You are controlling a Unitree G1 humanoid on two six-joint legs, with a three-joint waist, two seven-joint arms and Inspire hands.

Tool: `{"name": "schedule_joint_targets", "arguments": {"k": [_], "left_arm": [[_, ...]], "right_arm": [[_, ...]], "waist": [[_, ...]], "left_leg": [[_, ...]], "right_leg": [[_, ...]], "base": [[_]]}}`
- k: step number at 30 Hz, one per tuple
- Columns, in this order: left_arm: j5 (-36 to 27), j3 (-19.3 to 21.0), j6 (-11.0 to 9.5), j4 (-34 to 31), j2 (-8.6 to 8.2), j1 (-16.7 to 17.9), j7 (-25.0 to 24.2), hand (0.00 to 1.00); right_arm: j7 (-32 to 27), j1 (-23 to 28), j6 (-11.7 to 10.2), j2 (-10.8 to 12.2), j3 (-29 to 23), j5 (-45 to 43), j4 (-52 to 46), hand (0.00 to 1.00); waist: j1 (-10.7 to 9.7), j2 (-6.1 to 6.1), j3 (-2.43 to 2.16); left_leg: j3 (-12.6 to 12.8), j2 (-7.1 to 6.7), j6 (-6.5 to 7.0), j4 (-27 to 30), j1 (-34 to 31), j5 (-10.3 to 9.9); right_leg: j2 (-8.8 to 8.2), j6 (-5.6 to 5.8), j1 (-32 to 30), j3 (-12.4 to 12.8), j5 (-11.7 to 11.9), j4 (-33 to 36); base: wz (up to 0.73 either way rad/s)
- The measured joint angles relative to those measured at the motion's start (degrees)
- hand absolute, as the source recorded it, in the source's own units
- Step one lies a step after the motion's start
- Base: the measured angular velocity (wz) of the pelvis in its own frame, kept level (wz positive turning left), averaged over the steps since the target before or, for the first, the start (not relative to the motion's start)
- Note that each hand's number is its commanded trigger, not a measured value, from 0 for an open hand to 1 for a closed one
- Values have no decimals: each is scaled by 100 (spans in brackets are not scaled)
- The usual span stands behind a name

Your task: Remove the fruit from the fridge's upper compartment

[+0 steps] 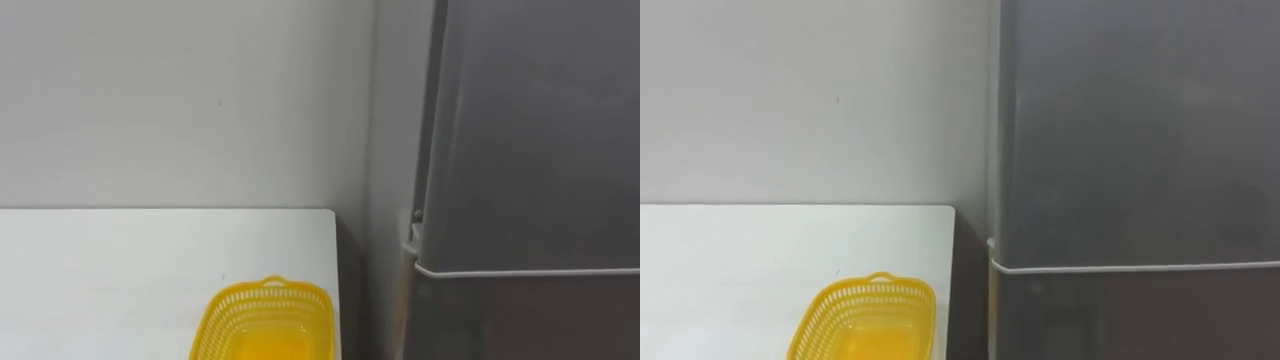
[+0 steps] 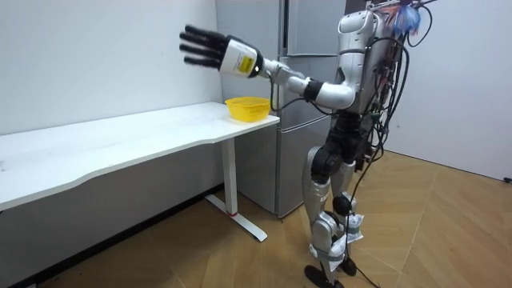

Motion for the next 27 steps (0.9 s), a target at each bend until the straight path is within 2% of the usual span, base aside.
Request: {"name": "schedule_joint_targets", "arguments": {"k": [2,4,8,10,16,18,20,22,27], "left_arm": [[92,-224,4,-249,0,-71,-285,0],[95,-566,9,-441,0,-154,-759,0],[92,-920,120,-491,-1,-332,-1318,0],[89,-1127,180,-513,3,-440,-1650,0],[-186,-1719,462,-526,4,-502,-2714,0],[-217,-1820,539,-534,12,-629,-3020,0],[-335,-1912,584,-540,89,-756,-3257,0],[-562,-1999,636,-592,172,-810,-3590,0],[-831,-2035,788,-593,173,-1049,-4041,0]], "right_arm": [[10,-21,-9,1,1,3,4,0],[8,-69,-25,1,1,4,28,0],[6,-132,-46,-8,4,0,80,0],[8,-198,-56,-14,19,9,190,0],[147,-387,-71,-54,18,5,313,0],[202,-397,-67,-77,18,-6,325,0],[240,-399,-63,-83,18,-43,326,0],[247,-379,-57,-93,24,-93,325,0],[181,-403,-16,-103,25,-115,342,0]], "waist": [[-24,5,22],[-40,10,72],[-58,26,85],[-167,9,100],[-359,-17,79],[-429,-25,64],[-470,-38,38],[-520,-17,-19],[-526,47,-21]], "left_leg": [[-1,-1,0,2,1,0],[4,-3,0,1,1,0],[32,2,0,0,5,1],[30,-1,0,2,3,3],[73,4,0,1,-20,3],[71,3,0,1,-56,3],[70,4,0,2,-77,4],[73,4,0,3,-73,4],[126,12,0,-1,0,4]], "right_leg": [[0,0,2,11,0,-6],[0,1,-3,22,0,-13],[1,1,-49,46,-1,-19],[-1,1,-41,39,-1,-7],[-9,2,-42,45,-1,-16],[-10,2,-45,46,-1,-17],[-9,2,-54,46,-1,-17],[-9,3,-50,49,1,-18],[-8,3,-11,84,2,4]], "base": [[-2],[-3],[-4],[0],[-2],[0],[0],[0],[-5]]}}
